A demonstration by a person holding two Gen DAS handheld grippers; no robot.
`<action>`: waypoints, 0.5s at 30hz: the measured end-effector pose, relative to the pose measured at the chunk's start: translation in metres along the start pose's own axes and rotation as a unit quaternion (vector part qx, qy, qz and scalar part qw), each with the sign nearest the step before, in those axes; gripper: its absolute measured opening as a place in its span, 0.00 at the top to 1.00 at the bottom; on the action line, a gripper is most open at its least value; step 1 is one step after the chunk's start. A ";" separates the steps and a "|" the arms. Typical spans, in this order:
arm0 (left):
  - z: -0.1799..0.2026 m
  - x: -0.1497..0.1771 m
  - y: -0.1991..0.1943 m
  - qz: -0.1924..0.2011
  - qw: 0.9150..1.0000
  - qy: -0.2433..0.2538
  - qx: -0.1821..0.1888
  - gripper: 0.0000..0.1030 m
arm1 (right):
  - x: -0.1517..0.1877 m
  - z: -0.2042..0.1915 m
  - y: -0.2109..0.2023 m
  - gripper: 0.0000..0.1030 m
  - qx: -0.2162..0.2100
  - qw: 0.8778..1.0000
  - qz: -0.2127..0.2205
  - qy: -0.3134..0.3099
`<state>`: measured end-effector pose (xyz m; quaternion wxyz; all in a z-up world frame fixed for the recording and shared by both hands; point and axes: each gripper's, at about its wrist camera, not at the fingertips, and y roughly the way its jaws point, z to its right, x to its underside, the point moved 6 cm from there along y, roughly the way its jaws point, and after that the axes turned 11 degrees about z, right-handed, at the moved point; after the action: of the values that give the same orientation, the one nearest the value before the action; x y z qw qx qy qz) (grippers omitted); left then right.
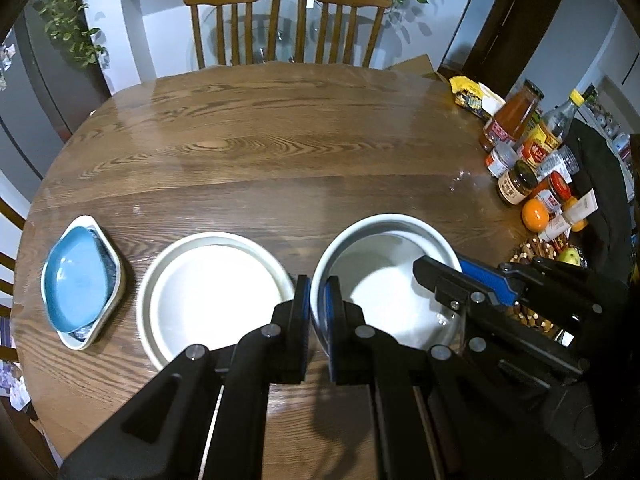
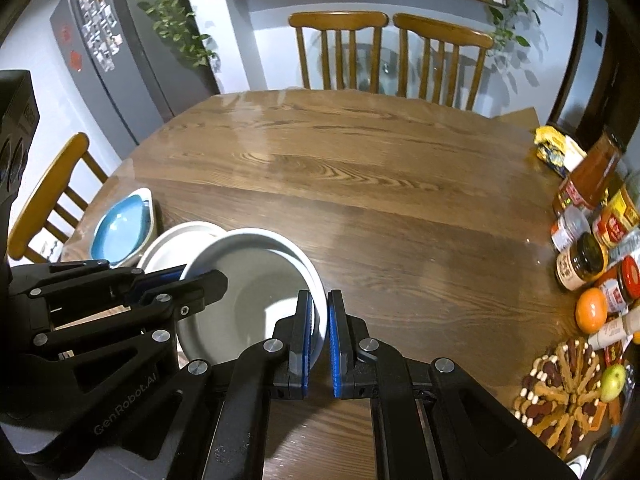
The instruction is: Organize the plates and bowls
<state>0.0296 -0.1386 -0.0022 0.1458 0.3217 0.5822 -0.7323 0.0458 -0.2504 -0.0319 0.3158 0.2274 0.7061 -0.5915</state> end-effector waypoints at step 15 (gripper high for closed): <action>-0.074 -0.001 -0.035 0.017 0.999 -0.023 -0.031 0.95 | -0.020 -0.075 0.006 0.91 -0.030 0.999 0.010 -0.030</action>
<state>0.0326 -0.0591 0.0164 0.1815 0.3098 0.5955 -0.7186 0.0507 -0.1744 -0.0142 0.3497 0.2066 0.7116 -0.5733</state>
